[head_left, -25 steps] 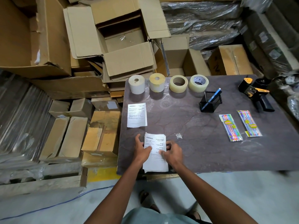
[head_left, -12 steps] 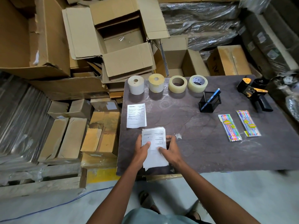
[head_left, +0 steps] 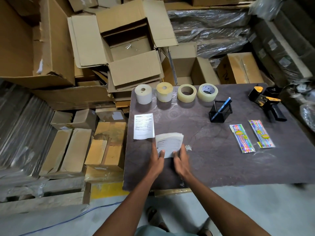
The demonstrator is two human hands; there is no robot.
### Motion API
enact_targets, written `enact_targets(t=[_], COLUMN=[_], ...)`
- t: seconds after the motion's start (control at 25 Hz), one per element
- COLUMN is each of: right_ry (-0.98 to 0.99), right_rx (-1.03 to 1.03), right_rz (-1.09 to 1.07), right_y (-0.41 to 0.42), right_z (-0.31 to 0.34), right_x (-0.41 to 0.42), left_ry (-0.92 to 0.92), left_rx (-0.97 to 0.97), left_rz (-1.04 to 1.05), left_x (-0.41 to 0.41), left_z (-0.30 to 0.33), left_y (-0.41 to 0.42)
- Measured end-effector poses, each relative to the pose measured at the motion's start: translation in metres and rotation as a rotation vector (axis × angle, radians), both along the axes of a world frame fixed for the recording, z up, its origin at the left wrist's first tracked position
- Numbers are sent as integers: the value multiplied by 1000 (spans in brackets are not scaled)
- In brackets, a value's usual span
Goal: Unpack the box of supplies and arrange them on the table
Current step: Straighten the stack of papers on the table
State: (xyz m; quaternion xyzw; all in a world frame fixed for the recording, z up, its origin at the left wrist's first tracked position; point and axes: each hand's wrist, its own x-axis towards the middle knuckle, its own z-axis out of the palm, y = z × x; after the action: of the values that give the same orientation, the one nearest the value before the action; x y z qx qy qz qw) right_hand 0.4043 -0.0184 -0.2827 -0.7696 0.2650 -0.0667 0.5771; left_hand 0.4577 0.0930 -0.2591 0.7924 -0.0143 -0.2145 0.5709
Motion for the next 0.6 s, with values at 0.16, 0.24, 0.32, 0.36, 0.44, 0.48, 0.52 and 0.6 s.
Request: enact_targets(t=[0.16,0.24,0.32,0.36,0.44,0.48,0.52,0.6], right_ry=[-8,-14,-21,-23,-41,-40,-36,-46], right_rx=[-1,-36,-37,-20,120,207,256,245], right_rz=[25,44,35,11,-27,-17,-1,-17], right_y=[-12,-17,-19,-18,-18,-18,-19,-20], right_z=[14,27,41,48,60,64,66,70], right_x=[10,13,11,10,7,6,3,-1], left_ry=[33,59,107,148,253,322,391,478], left_rx=[-74,-144,-234,-289,-410,-480,-542,-616], left_rz=[3,-12,-16,-16,14,46,81,144], left_x=[17,20,16,13,9,7,5,1], left_z=[-7,3,17,25,36,41,45,49], left_y=[0,4,10,12,14,13,12,10])
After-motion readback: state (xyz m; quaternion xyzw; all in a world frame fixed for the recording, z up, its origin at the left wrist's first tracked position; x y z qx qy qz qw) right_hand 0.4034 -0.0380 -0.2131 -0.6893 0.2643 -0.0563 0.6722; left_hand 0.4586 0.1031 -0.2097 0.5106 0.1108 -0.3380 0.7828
